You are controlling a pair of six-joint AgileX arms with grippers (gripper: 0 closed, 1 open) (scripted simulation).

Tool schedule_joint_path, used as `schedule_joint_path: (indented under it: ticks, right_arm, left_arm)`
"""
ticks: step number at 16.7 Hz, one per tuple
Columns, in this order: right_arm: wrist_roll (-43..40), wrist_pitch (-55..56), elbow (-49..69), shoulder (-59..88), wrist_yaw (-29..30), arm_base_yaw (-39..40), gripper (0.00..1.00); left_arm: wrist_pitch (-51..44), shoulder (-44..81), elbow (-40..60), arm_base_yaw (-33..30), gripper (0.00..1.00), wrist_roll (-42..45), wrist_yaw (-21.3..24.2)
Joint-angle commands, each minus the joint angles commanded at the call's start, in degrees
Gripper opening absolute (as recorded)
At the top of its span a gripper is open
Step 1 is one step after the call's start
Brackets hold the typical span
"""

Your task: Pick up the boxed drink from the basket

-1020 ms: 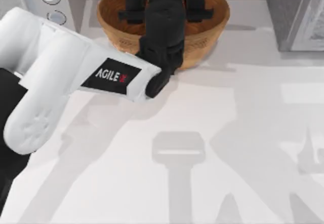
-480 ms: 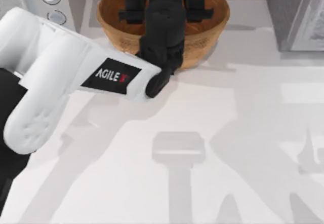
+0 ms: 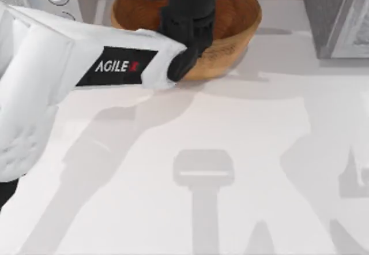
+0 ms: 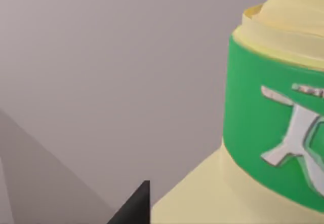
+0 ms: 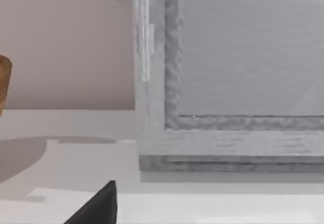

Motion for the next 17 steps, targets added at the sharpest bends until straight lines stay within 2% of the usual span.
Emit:
schedule_joint_path:
  ticks: [7, 13, 17]
  right_arm:
    - [0.0, 0.0, 0.0, 0.0, 0.0, 0.0, 1.0]
    - [0.0, 0.0, 0.0, 0.0, 0.0, 0.0, 1.0]
    - [0.0, 0.0, 0.0, 0.0, 0.0, 0.0, 1.0]
  left_arm:
    - [-15.8, -7.6, 8.3, -0.1, 0.0, 0.1, -0.2]
    - [-17.0, -8.0, 8.9, 0.0, 0.0, 0.2, -0.2]
    - [-18.2, -13.6, 4.6, 1.9, 0.0, 0.2, 1.5]
